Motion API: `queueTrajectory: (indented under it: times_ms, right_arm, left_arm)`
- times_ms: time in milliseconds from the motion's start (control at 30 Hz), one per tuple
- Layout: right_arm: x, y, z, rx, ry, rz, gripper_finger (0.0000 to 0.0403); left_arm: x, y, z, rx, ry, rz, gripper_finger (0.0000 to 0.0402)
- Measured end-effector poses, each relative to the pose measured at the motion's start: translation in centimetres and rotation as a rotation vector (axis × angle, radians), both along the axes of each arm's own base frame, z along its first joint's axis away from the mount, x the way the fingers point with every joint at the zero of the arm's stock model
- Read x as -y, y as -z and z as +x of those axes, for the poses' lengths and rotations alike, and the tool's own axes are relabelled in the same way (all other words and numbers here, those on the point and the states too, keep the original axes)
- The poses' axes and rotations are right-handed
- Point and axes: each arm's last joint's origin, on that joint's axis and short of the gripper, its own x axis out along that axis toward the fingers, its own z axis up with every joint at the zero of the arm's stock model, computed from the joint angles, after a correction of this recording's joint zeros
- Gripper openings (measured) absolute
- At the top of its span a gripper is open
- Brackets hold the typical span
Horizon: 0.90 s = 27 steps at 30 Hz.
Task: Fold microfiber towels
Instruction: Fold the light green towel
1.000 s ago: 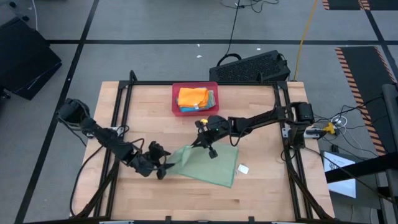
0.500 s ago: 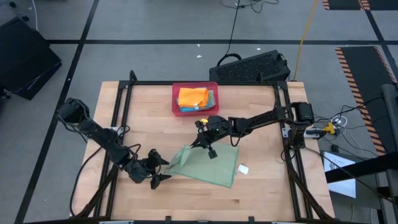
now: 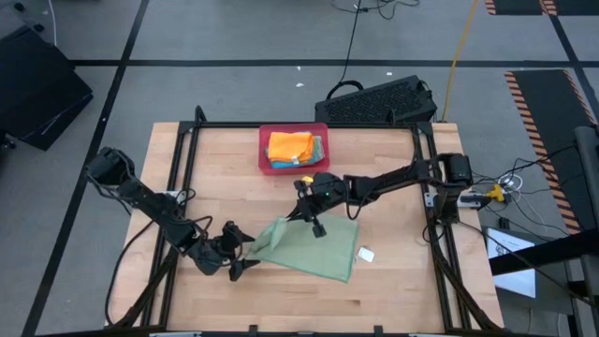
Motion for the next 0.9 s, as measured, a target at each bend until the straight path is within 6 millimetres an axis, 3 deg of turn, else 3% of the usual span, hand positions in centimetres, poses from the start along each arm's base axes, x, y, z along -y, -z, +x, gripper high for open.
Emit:
queueTrajectory:
  times_ms: [300, 467, 600, 800, 833, 900]
  right_arm:
    - [0.6, 0.0, 0.0, 0.0, 0.02, 0.006, 0.0]
    - [0.7, -0.1, 0.0, 0.005, 0.021, 0.006, 0.0]
    - [0.8, -0.1, 0.0, 0.005, 0.024, 0.006, 0.0002]
    - [0.9, -0.1, 0.0, 0.006, 0.026, 0.005, 0.0004]
    - [0.9, -0.1, 0.0, 0.006, 0.027, 0.006, 0.0004]
    - [0.9, -0.1, 0.0, 0.006, 0.026, 0.006, 0.0004]
  left_arm:
    - [-0.1, 1.2, -0.1, -0.064, -0.031, 0.024, 0.037]
    - [-0.2, 2.2, 0.2, -0.092, -0.049, 0.034, 0.0328]
    - [-0.5, 2.5, 0.3, -0.091, -0.076, 0.057, 0.0245]
    - [-0.6, 2.5, 0.4, -0.083, -0.092, 0.062, 0.0047]
    - [-0.6, 2.5, 0.4, -0.09, -0.087, 0.053, 0.0025]
    - [-0.6, 2.6, 0.3, -0.104, -0.091, 0.038, 0.0016]
